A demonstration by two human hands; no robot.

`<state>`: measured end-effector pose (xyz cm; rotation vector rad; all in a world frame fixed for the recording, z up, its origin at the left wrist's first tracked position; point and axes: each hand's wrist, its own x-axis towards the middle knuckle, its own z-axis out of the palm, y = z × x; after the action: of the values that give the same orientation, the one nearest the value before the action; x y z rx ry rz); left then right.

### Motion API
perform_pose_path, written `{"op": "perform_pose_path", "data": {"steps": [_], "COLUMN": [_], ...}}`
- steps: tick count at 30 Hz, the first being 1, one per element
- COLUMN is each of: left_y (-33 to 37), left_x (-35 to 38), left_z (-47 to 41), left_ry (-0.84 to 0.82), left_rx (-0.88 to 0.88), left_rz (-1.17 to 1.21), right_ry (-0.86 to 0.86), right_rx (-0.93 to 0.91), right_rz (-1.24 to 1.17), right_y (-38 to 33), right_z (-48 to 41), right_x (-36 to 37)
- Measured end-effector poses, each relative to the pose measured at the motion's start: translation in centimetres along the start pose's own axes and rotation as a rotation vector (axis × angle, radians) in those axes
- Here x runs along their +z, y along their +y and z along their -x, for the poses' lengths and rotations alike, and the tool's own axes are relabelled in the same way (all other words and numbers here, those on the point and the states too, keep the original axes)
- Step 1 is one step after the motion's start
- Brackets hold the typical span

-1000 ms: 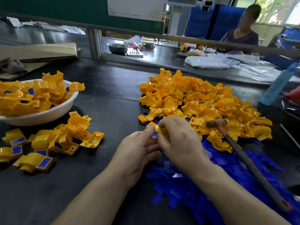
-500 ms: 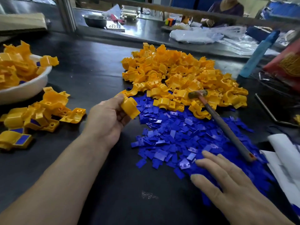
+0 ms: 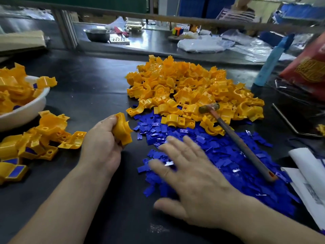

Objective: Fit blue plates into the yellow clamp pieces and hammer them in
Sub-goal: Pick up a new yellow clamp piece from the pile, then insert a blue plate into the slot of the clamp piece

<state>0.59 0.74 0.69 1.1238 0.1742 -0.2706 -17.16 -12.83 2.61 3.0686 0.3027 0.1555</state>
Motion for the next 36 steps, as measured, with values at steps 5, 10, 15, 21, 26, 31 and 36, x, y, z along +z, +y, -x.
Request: {"op": "perform_pose_path", "data": {"steps": [5, 10, 15, 21, 26, 31, 36], "left_y": [0.1, 0.6, 0.9, 1.0, 0.7, -0.1, -0.2], "left_x": [-0.5, -0.8, -0.7, -1.2, -0.9, 0.0, 0.7], "left_z": [-0.4, -0.5, -0.3, -0.3, -0.4, 0.6, 1.7], "left_ry": [0.07, 0.096, 0.086, 0.096, 0.063, -0.034, -0.162], "left_rx": [0.034, 0.043, 0.055, 0.075, 0.05, -0.064, -0.11], "left_rz": [0.047, 0.066, 0.08, 0.103, 0.08, -0.017, -0.099], "right_ry": [-0.024, -0.08, 0.007, -0.038, -0.144, -0.12, -0.027], "right_rx": [-0.27, -0.015, 0.077, -0.085, 0.023, 0.072, 0.058], "right_rz": [0.031, 0.116, 0.12, 0.058, 0.12, 0.164, 0.196], "right_y": [-3.1, 0.7, 0.8, -0.6, 2.8, 3.9, 3.9], "right_z": [-3.8, -4.7, -6.0, -12.5, -13.4, -9.9, -7.1], "right_x": [2.1, 2.1, 2.2, 3.3, 3.5, 2.4, 1.3]}}
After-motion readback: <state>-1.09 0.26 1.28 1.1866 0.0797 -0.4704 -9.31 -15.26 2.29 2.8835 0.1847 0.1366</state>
